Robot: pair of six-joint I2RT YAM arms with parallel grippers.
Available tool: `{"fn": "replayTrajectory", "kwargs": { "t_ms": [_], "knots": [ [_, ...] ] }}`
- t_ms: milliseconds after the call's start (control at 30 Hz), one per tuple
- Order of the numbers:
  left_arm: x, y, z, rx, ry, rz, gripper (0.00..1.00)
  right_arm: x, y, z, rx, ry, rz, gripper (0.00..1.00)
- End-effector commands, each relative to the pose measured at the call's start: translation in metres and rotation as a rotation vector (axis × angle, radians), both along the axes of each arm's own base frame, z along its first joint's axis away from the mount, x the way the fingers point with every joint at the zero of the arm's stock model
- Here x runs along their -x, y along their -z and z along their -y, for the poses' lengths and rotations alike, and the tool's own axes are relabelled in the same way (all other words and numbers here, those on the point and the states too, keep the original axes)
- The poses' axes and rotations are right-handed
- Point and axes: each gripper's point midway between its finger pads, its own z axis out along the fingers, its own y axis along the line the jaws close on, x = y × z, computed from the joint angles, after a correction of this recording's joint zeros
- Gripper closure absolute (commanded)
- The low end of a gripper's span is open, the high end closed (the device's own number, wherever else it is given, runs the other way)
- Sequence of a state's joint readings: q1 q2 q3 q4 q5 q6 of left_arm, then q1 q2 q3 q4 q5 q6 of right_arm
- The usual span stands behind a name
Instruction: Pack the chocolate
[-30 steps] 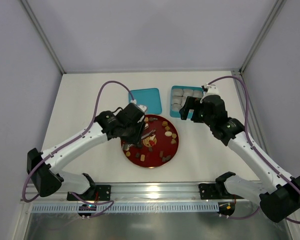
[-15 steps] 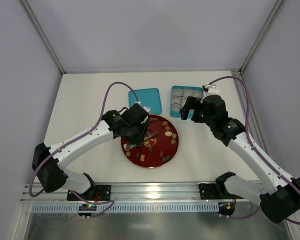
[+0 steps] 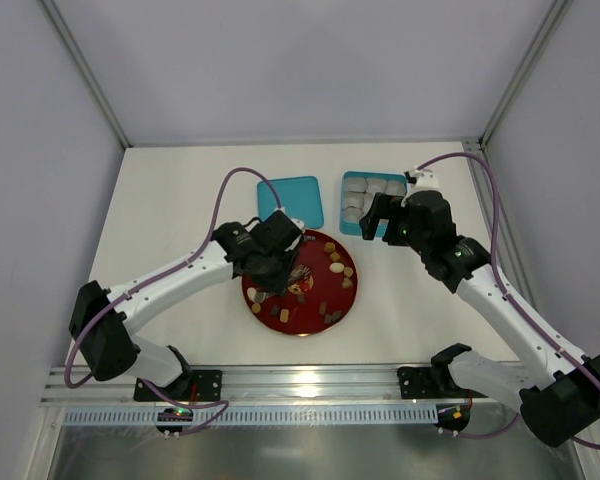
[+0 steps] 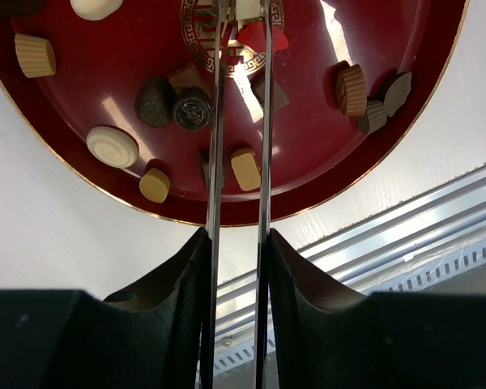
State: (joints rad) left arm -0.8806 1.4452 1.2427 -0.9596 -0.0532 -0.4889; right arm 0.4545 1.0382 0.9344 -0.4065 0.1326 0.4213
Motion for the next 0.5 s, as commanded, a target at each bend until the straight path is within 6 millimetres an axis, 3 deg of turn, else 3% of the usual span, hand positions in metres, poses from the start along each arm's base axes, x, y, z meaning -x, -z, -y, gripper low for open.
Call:
{"fn": "replayTrajectory", "kwargs": {
  "t_ms": [0,200,467],
  "knots": [
    [-0.005,-0.005,0.004,0.009,0.013,0.035,0.68,0.000,-0.011,0.002,-0.009,0.011,0.041,0.00],
    [-0.009,-0.013,0.003,-0.001,0.008,0.058,0.78,0.000,-0.012,0.003,-0.010,0.012,0.044,0.00],
    [-0.025,-0.046,0.019,0.043,0.026,0.118,0.84,0.001,-0.014,0.005,-0.001,0.017,0.050,0.00]
  ]
}}
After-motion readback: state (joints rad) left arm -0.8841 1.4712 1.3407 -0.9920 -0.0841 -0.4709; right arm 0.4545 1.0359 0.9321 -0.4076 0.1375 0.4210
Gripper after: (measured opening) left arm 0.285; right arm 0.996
